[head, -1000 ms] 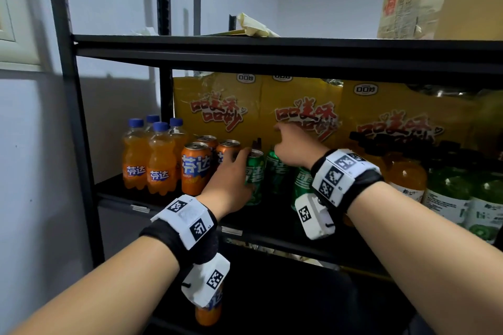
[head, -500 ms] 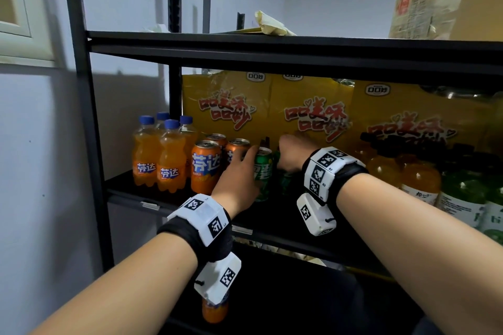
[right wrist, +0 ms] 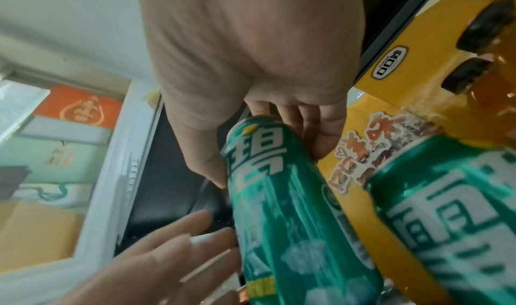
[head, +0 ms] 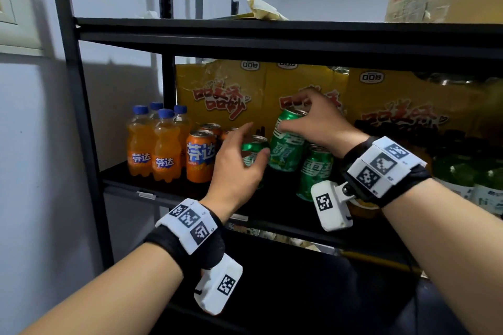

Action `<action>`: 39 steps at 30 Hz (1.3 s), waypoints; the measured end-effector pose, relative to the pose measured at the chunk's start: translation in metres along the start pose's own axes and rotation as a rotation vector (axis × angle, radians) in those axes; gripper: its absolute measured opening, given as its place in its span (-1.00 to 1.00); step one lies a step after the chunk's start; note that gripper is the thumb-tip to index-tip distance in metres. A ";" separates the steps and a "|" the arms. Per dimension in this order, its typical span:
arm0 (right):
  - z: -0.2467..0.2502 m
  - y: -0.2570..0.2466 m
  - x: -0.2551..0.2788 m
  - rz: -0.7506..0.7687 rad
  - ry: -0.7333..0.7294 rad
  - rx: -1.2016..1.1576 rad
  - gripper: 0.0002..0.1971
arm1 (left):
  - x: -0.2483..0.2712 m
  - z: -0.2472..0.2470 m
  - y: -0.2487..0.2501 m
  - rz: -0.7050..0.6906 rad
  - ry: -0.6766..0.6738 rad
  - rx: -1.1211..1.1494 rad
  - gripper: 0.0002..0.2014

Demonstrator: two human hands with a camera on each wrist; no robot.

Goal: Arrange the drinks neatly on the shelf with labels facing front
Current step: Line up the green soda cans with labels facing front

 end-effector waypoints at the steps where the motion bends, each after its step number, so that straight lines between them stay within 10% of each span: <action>1: 0.000 0.000 0.006 -0.005 0.005 -0.041 -0.33 | 0.003 -0.004 0.001 0.043 -0.038 0.062 -0.33; 7: -0.022 0.006 0.038 -0.007 -0.021 -0.292 -0.22 | 0.022 -0.033 -0.011 0.312 -0.356 0.357 -0.26; 12: -0.047 0.034 0.061 -0.086 0.030 -0.477 -0.22 | 0.035 -0.031 -0.036 0.526 -0.373 0.513 0.02; 18: -0.080 0.056 0.084 -0.145 0.092 -0.637 -0.70 | 0.038 -0.025 -0.048 0.581 -0.372 0.556 -0.45; 29: -0.095 0.073 0.092 -0.117 0.029 -0.709 -0.12 | 0.035 -0.021 -0.051 0.605 -0.396 0.568 -0.62; 39: -0.092 0.081 0.092 -0.100 0.085 -0.845 -0.78 | 0.030 -0.028 -0.060 0.626 -0.396 0.615 -0.67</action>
Point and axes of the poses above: each hand's wrist, its own x-axis away from the middle knuckle, its own z-axis out of the back of the hand, y = z × x, the point moved 8 cm from there along -x, towards the middle knuckle, and after that the axes turned 4 degrees about z, right-handed, at the moved point
